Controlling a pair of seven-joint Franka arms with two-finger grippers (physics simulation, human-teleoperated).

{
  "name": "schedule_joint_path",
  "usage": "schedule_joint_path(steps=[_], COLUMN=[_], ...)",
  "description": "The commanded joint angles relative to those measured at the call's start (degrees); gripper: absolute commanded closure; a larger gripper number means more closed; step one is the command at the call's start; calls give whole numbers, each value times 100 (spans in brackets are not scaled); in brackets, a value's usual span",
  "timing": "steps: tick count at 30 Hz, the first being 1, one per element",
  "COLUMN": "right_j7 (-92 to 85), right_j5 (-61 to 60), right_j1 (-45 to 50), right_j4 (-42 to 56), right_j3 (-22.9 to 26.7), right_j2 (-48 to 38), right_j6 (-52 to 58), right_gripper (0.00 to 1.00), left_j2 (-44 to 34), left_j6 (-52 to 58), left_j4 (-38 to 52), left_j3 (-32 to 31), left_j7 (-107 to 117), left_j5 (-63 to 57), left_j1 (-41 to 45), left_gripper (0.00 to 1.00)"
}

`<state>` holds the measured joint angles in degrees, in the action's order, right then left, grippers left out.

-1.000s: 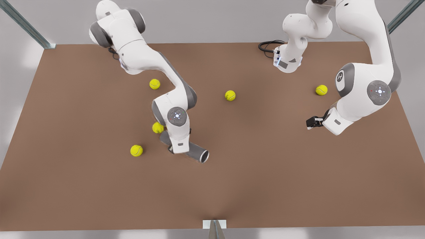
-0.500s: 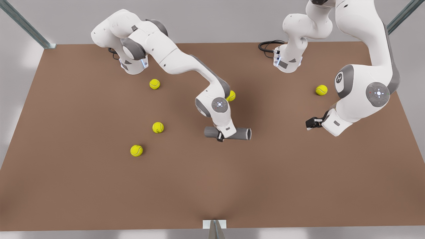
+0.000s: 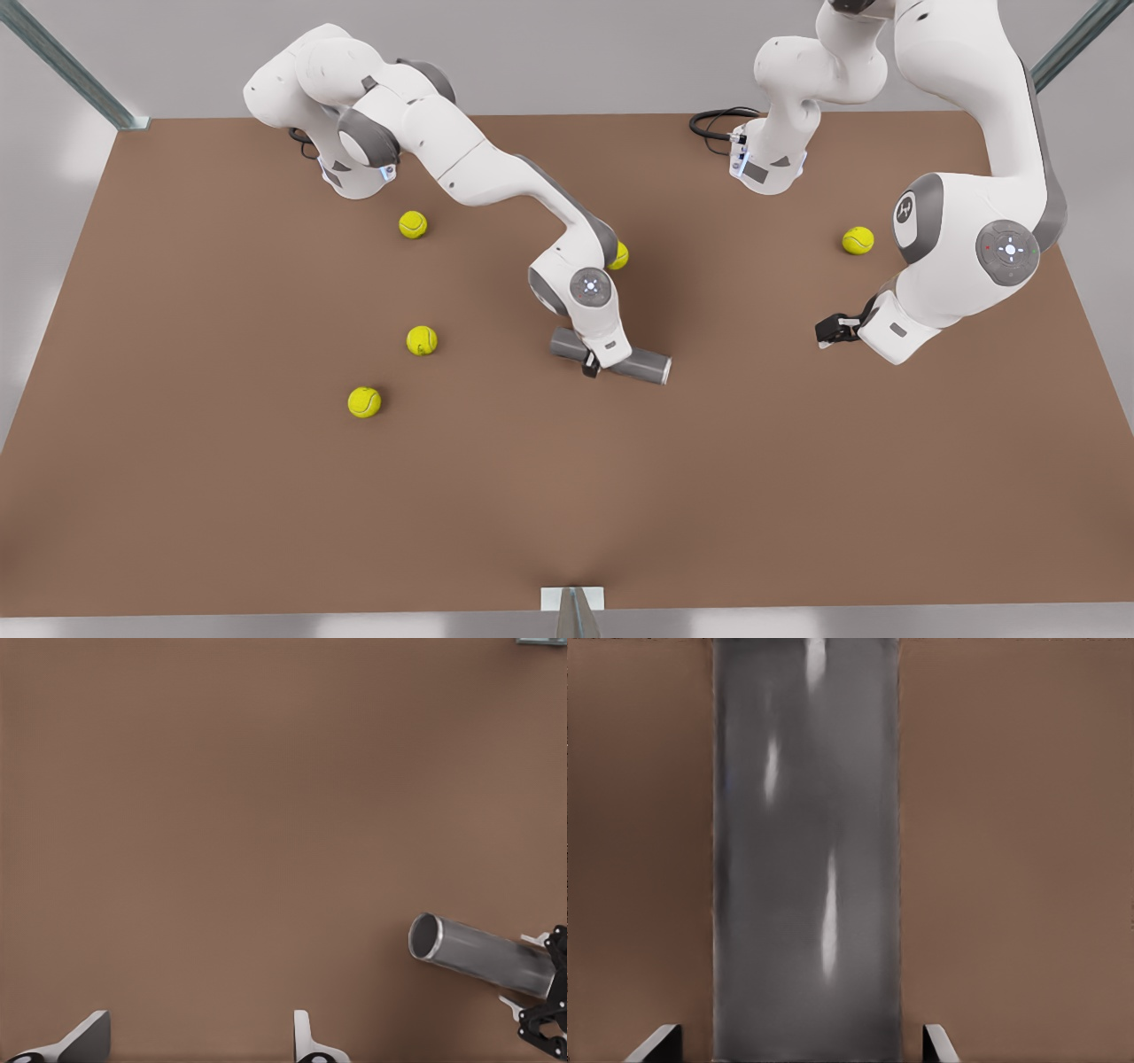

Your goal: Put the tennis tube upright

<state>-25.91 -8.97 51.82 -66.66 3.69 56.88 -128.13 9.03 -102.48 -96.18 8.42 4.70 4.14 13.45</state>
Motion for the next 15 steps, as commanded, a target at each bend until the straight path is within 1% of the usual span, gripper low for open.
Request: schedule_joint_path(steps=[1, 3, 4, 5, 6, 7, 8, 9, 10, 11, 12, 13, 14, 15], right_j7=[147, 138, 138, 147, 147, 261, 559, 1121, 1413, 1649, 1878, 2185, 3038, 3153], right_j5=[-157, -553, -719, -895, -1097, -1300, -1230, -670, -2, 904, 1064, 1056, 1029, 1152], right_j1=[3, 3, -6, -119, -531, -1314, -2375, -3378, -4030, -4242, -4444, -4576, -4593, -4734], right_j4=[3, 3, 3, 3, 3, 3, -5, -504, -936, -1113, -858, -805, -805, -744], right_j3=[0, 0, 0, 0, 0, 18, 18, 9, -26, 17, 18, 18, 18, 18], right_j2=[-45, -317, -607, -1071, -1748, -2364, -2856, -3549, -4060, -4273, -4264, -4237, -4211, -4158], right_j6=[25, 226, 402, 840, 1779, 3081, 4197, 4550, 4849, 4911, 5315, 5386, 5553, 5571], right_gripper=[0, 0, 0, 0, 0, 0, 0, 0, 0, 0, 0, 0, 0, 0], left_j2=[2, 19, 20, 11, 11, 63, 247, 677, 1371, 1925, 2269, 2375, 2480, 2595], left_j6=[0, -26, -35, -35, -35, -44, -62, -62, 17, -9, -44, -237, -325, -422], left_j4=[3, 3, 3, 3, 3, 3, 20, 29, 20, 29, 29, 29, 20, 12], left_j3=[1, 1, 1, 1, -7, -7, -7, 1, 1, -7, -121, -393, -622, -772], left_j7=[5, 5, 5, 5, 13, 14, -74, -888, -2399, -3289, -3976, -4056, -4082, -4381], left_j5=[-1, -10, -10, -10, -1, 210, 578, 1726, 3055, 3557, 4208, 4437, 4683, 4842], left_j1=[0, 0, -44, -106, -97, -106, -228, -491, -835, -844, -827, -818, -835, -827], left_gripper=[0, 0, 0, 0, 0, 0, 0, 0, 0, 0, 0, 0, 0, 0])
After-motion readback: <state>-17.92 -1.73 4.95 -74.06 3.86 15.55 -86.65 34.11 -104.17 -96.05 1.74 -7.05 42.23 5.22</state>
